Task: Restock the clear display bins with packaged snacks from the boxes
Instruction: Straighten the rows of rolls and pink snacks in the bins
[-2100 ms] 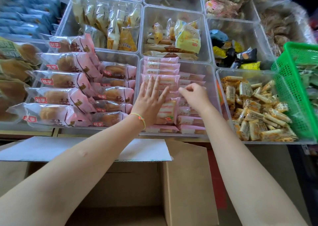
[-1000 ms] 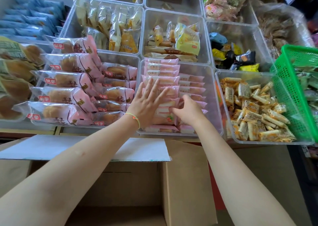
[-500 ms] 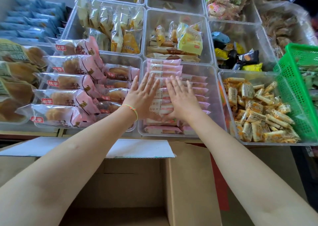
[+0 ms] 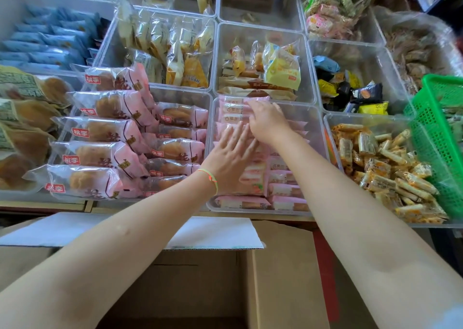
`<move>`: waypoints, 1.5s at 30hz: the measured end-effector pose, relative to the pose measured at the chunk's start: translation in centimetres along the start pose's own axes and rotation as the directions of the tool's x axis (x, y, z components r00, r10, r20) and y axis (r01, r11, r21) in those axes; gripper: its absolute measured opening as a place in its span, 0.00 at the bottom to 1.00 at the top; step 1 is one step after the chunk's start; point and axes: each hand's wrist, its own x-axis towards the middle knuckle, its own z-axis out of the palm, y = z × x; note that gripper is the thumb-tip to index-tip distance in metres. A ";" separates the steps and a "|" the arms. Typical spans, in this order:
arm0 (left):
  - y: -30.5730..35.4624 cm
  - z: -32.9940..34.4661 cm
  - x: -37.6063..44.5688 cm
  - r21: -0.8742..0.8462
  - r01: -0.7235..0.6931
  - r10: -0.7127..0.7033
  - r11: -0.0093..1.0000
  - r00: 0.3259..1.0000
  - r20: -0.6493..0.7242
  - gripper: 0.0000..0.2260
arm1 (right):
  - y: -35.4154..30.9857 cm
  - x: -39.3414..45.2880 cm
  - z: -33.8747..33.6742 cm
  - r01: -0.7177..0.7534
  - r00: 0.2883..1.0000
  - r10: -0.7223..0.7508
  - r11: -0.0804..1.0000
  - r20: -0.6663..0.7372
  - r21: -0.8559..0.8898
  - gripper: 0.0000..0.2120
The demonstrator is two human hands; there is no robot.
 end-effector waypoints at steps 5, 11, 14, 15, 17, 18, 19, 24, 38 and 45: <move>0.2 0.1 0.1 0.009 0.042 -0.043 0.999 0.998 0.041 0.49 | -0.7 2.4 -0.7 -0.018 0.998 0.023 0.995 0.053 -0.101 0.27; 0.0 1.3 0.1 0.019 0.036 -0.036 0.999 0.999 -0.002 0.51 | -1.3 4.4 -0.4 -0.002 0.997 0.020 0.977 0.079 -0.214 0.36; -0.1 1.5 0.5 0.027 0.035 -0.034 0.999 0.999 -0.033 0.52 | -1.7 4.8 -0.7 0.001 0.994 0.030 0.961 0.109 -0.278 0.38; 0.0 1.5 0.6 0.031 0.037 -0.036 0.999 0.999 -0.038 0.52 | -1.9 4.9 -0.9 0.001 0.991 0.036 0.961 0.129 -0.278 0.39; -0.1 1.5 0.7 0.023 0.045 -0.044 0.999 0.998 -0.052 0.53 | -2.0 5.1 -1.3 -0.001 0.987 0.038 0.974 0.156 -0.228 0.39; -0.2 1.5 0.8 0.016 0.046 -0.045 0.999 0.997 -0.059 0.54 | -2.1 5.2 -1.4 0.002 0.986 0.032 0.980 0.167 -0.200 0.40; -0.3 1.4 0.9 0.011 0.046 -0.045 0.999 0.997 -0.063 0.54 | -2.2 5.2 -1.6 0.007 0.984 0.026 0.983 0.178 -0.183 0.40; -1.0 0.8 1.8 0.042 0.069 -0.066 0.997 0.996 -0.067 0.52 | -2.6 5.4 -2.8 0.021 0.991 -0.001 0.990 0.137 -0.141 0.24; -0.4 0.3 1.9 0.103 0.053 -0.040 0.993 0.992 -0.122 0.54 | -3.4 4.5 -2.1 0.054 0.988 -0.031 0.986 0.149 -0.156 0.25; -1.3 0.4 3.4 0.067 0.077 -0.057 0.995 0.962 -0.266 0.43 | -2.0 3.8 -2.4 0.065 0.997 -0.066 0.998 0.043 0.018 0.24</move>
